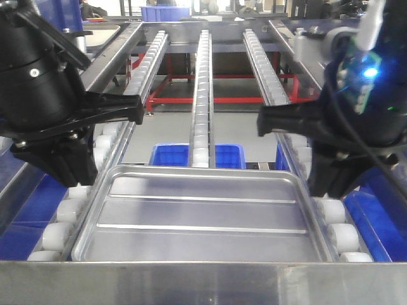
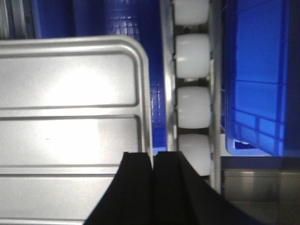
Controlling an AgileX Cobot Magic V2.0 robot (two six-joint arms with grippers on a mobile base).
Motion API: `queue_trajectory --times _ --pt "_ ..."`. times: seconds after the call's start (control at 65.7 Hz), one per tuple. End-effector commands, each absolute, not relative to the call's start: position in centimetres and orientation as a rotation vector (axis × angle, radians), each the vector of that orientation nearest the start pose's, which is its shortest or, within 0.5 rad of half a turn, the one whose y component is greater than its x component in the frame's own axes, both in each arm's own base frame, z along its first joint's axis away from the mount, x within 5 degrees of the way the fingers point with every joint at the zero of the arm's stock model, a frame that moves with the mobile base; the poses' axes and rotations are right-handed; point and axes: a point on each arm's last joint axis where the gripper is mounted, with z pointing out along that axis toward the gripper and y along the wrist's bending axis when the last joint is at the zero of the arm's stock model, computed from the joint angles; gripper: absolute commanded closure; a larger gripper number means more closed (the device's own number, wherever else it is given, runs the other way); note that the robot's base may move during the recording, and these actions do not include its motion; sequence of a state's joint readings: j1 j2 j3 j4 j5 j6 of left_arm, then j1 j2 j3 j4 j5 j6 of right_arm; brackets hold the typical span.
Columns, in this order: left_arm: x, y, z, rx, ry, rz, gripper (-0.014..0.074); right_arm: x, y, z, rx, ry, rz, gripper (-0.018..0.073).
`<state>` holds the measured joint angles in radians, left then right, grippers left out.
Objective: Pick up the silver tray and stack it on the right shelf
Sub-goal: 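Close both grippers on the opposite rims of the silver tray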
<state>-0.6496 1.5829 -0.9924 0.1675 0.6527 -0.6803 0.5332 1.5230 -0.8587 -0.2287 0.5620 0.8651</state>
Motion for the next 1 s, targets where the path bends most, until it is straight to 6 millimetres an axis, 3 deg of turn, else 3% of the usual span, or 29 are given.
queue_trajectory --times 0.0,0.563,0.655,0.883,0.959,0.99 --pt "25.3 -18.3 24.0 0.104 2.657 -0.270 0.0689 25.9 14.2 22.4 0.178 2.615 0.285 0.0482" --pt "24.8 -20.0 23.7 0.226 2.612 -0.279 0.0689 26.1 14.4 21.7 0.170 2.633 0.272 0.0470" --pt "24.9 -20.0 23.2 0.228 2.638 -0.251 0.0689 26.1 14.4 21.7 0.170 2.632 0.273 0.0404" --pt "25.3 -20.3 22.8 0.225 2.675 -0.214 0.0685 26.2 14.4 21.7 0.170 2.630 0.275 0.0142" --pt "25.5 -20.5 23.2 0.222 2.666 -0.220 0.0670 26.2 14.4 21.7 0.170 2.630 0.275 0.0112" --pt "25.5 -20.5 23.2 0.221 2.665 -0.221 0.0625 26.2 14.4 21.7 0.170 2.630 0.275 0.0111"
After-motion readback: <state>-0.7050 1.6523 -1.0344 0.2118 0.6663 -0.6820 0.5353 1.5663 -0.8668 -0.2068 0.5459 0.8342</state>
